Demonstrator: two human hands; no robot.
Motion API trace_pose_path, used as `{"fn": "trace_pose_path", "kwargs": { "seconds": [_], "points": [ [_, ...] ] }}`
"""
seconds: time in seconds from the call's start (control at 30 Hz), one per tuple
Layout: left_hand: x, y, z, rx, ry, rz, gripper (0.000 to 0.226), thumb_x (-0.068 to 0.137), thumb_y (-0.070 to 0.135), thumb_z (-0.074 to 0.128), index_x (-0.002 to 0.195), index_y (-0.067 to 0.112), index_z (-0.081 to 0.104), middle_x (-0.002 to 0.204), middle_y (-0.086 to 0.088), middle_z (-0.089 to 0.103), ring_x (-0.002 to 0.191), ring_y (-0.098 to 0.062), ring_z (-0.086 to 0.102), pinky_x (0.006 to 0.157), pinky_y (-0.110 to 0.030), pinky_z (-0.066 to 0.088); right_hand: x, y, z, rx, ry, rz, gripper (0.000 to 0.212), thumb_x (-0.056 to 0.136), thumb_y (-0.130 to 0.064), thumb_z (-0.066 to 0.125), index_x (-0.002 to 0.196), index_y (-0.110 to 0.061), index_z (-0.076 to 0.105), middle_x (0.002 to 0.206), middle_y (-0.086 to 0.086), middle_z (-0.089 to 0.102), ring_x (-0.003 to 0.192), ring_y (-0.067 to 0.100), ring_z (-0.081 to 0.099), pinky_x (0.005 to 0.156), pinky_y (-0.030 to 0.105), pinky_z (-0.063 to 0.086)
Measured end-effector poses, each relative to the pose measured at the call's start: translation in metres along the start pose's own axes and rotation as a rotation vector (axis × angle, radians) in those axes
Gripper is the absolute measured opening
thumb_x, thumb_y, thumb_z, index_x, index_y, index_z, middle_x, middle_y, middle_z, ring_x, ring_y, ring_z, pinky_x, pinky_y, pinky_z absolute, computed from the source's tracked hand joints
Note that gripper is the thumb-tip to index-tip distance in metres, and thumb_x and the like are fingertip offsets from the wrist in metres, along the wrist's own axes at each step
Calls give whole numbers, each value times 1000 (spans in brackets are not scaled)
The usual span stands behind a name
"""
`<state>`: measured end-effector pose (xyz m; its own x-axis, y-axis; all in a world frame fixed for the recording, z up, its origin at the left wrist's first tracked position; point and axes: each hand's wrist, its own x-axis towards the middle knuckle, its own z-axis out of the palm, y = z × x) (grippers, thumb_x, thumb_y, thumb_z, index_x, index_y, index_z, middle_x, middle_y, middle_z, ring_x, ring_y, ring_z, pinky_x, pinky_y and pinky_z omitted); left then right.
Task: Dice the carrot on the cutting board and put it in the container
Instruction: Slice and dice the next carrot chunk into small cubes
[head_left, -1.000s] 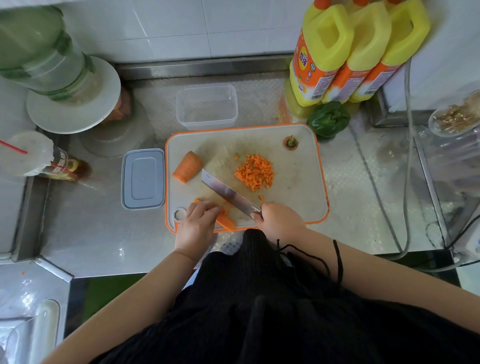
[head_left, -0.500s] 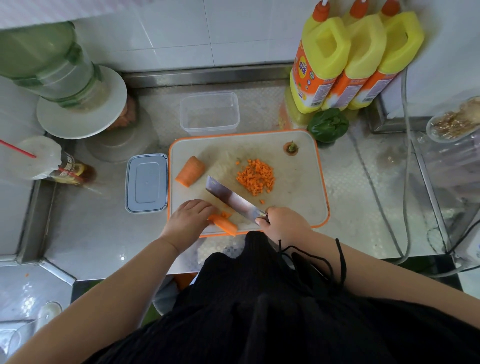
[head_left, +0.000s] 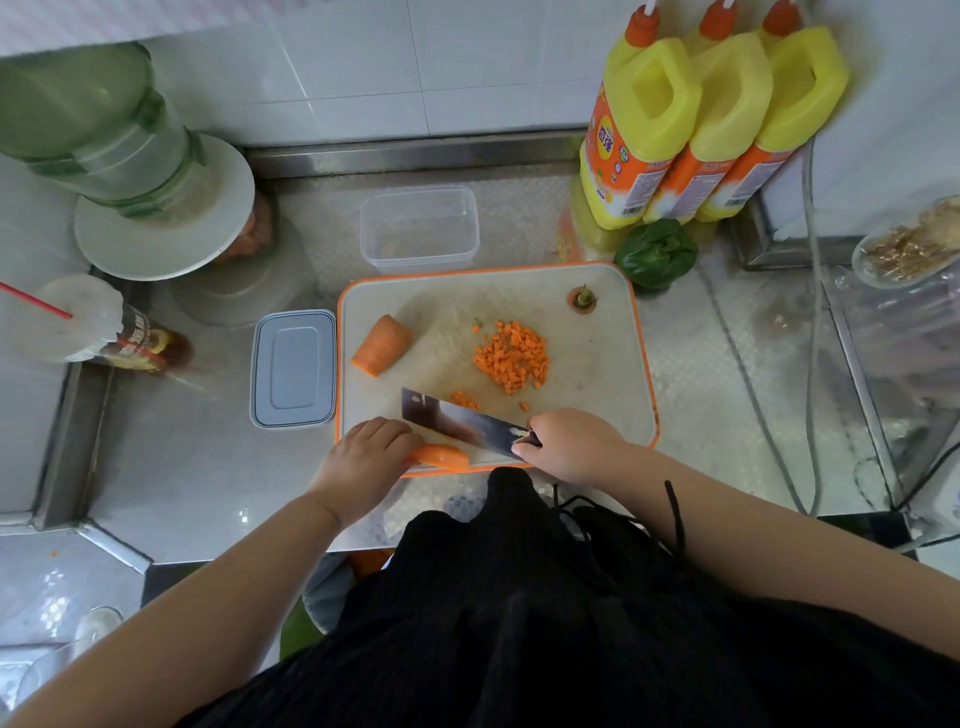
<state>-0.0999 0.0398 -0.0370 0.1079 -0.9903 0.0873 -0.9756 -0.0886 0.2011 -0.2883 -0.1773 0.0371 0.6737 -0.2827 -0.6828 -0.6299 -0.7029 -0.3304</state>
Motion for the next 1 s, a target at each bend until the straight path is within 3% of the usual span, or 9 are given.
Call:
{"fn": "trace_pose_path", "kwargs": {
  "seconds": [0.2,0.27,0.33,0.5,0.57,0.67,0.83,0.93,1.0],
  "points": [
    [-2,1,1,-23,-7,-39,31,70,15,81,99,14,69,95,-6,68,84,-28,66,77,-39,57,6,3,3,-38,4,-18,34,96,-40,44,70,-19,43,68,0,46,67,20,49,56,30,33],
    [-1,0,1,-18,2,-23,20,82,23,65,101,16,65,95,-5,67,84,-27,65,76,-37,57,7,4,5,-20,13,-5,36,96,-39,44,67,-19,42,67,1,46,65,19,47,55,30,32],
    [0,-1,0,-15,-14,-26,24,85,30,50,101,18,63,95,-3,66,84,-26,64,76,-35,55,9,5,4,28,44,27,35,96,-38,44,70,-15,46,68,3,48,67,22,50,57,31,35],
    [4,1,-3,12,-91,-58,33,85,36,44,100,18,67,96,0,66,85,-22,64,76,-32,55,16,20,-2,133,179,159,36,97,-38,44,71,-13,48,68,4,49,72,25,54,64,32,41],
    [8,1,-2,19,-97,-74,28,87,36,50,100,18,67,97,1,66,85,-21,64,76,-31,53,19,25,-1,176,238,217,38,96,-38,44,65,-16,43,65,3,47,70,24,52,63,31,39],
    [19,5,-1,-1,-86,-71,27,77,26,78,99,16,67,95,-1,65,82,-23,64,74,-33,54,19,26,3,182,290,234,40,97,-38,43,63,-16,40,63,3,47,69,24,52,61,30,39],
    [47,18,-1,-13,-154,-59,31,71,24,84,96,16,68,90,-1,64,79,-24,63,73,-38,58,16,28,4,184,351,198,39,97,-42,44,66,-18,39,63,0,45,67,22,53,59,31,39],
    [58,21,-3,-50,-210,-78,39,77,41,73,106,15,67,102,-3,65,95,-26,62,82,-44,56,7,30,-1,79,477,177,33,97,-42,42,79,-15,44,65,-2,51,69,24,59,58,32,43],
    [57,23,-5,-107,-117,-134,55,83,56,58,120,16,61,118,-3,61,110,-25,54,92,-42,49,0,32,-2,-35,578,192,30,97,-41,42,87,-13,48,70,0,60,68,27,63,56,32,47]
  ]
}}
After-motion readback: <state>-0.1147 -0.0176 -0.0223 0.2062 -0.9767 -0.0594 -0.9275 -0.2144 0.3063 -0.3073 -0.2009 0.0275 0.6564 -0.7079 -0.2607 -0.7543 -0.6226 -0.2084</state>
